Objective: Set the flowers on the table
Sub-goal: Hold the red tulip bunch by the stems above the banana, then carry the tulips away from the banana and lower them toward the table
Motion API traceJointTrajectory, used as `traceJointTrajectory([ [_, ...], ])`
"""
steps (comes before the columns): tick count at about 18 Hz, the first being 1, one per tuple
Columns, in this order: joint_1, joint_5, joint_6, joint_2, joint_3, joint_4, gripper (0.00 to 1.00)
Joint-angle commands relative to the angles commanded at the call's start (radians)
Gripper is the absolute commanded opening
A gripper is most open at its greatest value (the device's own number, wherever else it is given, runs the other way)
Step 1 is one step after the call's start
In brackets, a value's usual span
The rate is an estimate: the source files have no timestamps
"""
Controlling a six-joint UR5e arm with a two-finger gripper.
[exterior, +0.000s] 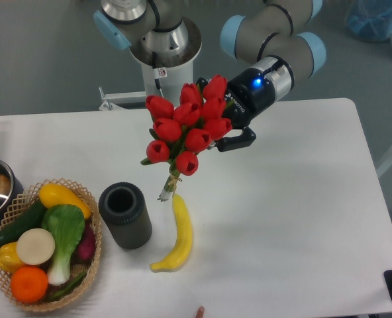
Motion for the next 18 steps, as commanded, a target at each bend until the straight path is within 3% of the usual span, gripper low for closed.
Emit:
traceJointTrajectory([
  [14, 0.015, 0.023, 0.012, 0.008, -0.003, 0.002, 0.42],
  [18, 0.014, 0.153, 0.044, 0.017, -0.009, 0.002, 0.42],
])
